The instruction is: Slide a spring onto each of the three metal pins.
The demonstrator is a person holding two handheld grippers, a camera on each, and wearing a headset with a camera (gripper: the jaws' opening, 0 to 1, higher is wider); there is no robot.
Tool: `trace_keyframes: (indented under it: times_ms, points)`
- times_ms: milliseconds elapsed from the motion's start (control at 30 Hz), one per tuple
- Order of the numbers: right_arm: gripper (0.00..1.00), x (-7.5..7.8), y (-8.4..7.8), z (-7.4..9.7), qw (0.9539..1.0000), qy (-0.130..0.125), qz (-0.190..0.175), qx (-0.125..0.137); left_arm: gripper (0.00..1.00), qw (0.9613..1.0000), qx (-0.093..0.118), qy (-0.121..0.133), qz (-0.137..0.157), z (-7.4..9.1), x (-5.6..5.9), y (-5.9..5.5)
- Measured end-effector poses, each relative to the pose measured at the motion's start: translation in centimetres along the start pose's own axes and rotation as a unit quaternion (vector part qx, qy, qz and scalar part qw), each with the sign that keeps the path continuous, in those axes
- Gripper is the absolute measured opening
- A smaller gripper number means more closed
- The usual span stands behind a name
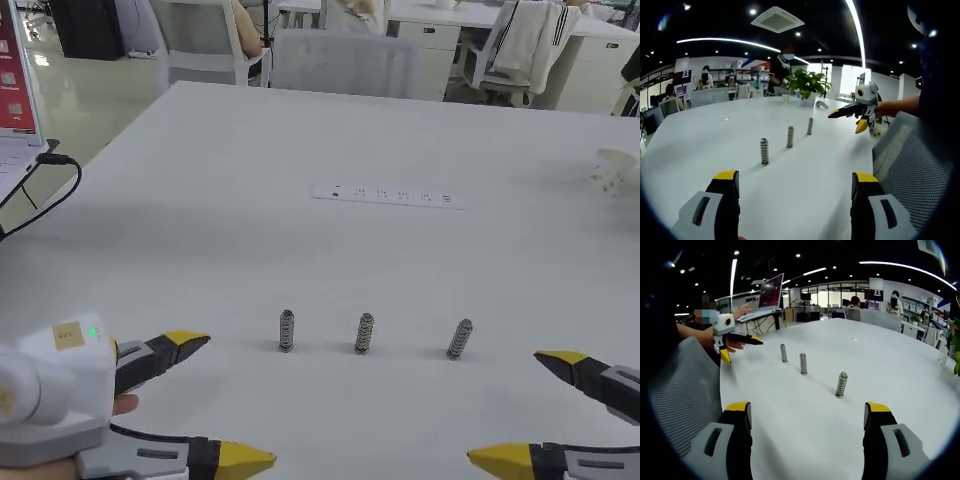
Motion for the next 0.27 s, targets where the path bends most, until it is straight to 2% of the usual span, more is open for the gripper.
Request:
trace_keyframes:
  times_ms: [267]
  points:
    - [0.94, -0.06, -0.01, -0.08, 1.0, 0.0, -0.005, 0.002, 0.92, 1.0, 0.0, 0.001, 0.002, 0.04, -0.05, -0.01]
Point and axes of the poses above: the centre of the closed fingertips' face, and the gripper's own axes: z roughly backward along the fingers, x roughly to its right, y roughly out of its top, the point moved 6 cm from there along z, roughly backward along the fingers, and after that the axes turned 2 degrees about -x, right-handed, at the moved point
